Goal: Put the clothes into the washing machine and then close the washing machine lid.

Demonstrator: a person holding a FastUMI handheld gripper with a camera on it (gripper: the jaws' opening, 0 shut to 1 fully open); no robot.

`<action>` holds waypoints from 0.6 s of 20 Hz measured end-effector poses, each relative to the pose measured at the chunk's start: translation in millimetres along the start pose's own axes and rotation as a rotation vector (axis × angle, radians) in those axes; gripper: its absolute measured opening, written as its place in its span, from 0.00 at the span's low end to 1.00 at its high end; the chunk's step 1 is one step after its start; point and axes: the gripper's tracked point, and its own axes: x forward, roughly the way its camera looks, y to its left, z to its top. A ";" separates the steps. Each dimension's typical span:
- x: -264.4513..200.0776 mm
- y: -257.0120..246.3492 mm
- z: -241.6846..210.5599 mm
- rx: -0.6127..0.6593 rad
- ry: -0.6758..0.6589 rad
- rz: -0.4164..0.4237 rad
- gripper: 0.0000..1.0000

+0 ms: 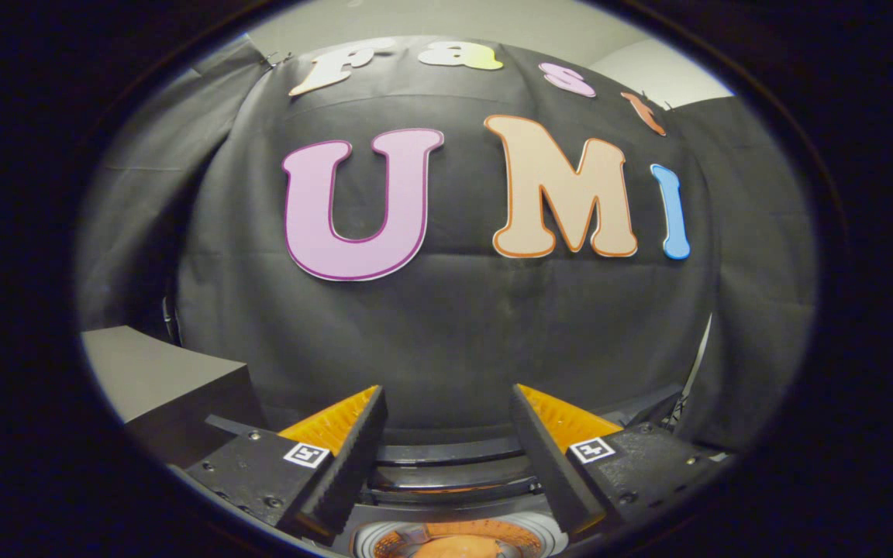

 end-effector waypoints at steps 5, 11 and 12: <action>0.3 -0.2 2.0 0.001 -0.014 0.001 0.97; -0.1 -0.4 0.6 0.003 -0.013 0.000 0.97; -0.1 -0.4 1.0 0.003 -0.019 0.002 0.97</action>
